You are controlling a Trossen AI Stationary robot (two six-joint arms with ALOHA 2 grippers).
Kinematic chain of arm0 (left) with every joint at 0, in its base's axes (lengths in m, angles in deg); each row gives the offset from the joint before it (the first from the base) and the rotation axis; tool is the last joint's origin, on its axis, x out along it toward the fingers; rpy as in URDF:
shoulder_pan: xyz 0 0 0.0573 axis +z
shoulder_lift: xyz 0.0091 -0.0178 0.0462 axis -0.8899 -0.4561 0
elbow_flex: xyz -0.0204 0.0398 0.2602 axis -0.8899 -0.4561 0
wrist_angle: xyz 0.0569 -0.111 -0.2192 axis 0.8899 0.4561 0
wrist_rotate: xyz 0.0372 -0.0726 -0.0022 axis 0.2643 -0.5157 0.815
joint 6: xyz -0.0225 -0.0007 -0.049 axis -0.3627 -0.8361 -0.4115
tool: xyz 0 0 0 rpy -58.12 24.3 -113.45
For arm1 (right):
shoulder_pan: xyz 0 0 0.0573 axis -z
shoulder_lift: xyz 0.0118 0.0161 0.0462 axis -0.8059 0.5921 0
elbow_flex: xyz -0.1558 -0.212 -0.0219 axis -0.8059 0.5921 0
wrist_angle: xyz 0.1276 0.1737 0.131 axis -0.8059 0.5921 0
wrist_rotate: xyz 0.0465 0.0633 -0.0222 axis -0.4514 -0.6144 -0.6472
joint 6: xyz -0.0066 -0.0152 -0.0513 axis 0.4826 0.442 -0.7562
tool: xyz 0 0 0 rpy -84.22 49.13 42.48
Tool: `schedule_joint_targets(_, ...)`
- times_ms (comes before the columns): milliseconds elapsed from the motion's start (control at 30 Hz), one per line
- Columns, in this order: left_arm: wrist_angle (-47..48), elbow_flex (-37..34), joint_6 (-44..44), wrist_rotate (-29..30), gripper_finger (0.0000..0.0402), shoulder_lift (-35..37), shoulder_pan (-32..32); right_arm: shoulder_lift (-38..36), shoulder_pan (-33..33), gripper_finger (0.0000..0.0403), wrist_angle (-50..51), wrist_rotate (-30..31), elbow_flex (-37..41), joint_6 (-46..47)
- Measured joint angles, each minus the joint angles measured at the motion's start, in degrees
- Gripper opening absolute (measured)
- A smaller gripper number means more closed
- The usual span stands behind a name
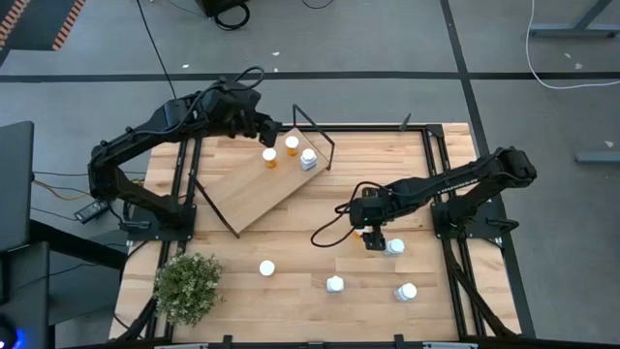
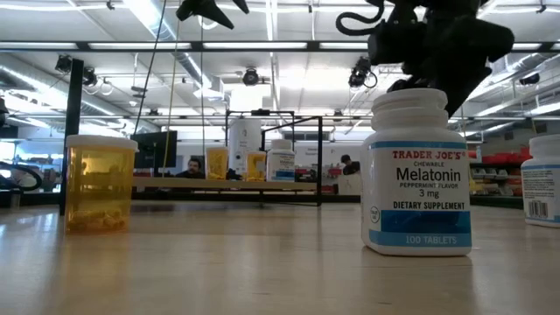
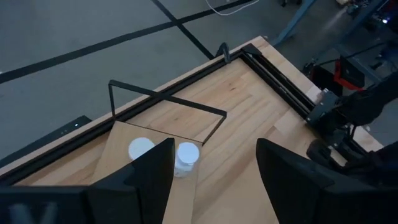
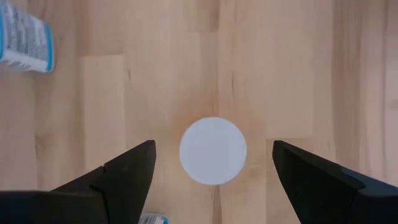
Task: Pick and place medicine bottles onto shelf by color
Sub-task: Put the orange pill bottle on the shelf
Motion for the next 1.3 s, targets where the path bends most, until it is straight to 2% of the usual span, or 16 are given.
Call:
schedule_joint_targets(400, -0.82, -0.04, -0.06, -0.02, 0.0229, -0.17, -1.82, 0.02, -0.01, 0.0331, -4.12, -0.21, 4.42, 2.64)
schedule_joint_targets(600, -2.09, -0.04, -0.07, -0.02, 0.0229, -0.17, -1.82, 0.08, 0.05, 0.0331, -7.12, 2.65, 4.42, 2.69)
schedule_joint_targets(933, -2.45, -0.04, -0.05, -0.02, 0.0229, -0.17, -1.83, 0.17, 0.10, 0.0324, -8.54, 2.21, 4.64, 4.87)
schedule_joint_targets(1100, -2.43, -0.04, -0.01, -0.02, 0.0229, -0.17, -1.83, 0.20, 0.12, 0.0324, -10.75, 0.55, 8.16, 5.50)
schedule_joint_targets(1300, -2.43, -0.04, 0.01, -0.02, 0.0229, -0.17, -1.84, 0.20, 0.15, 0.0323, -11.11, 1.40, 9.53, 7.42)
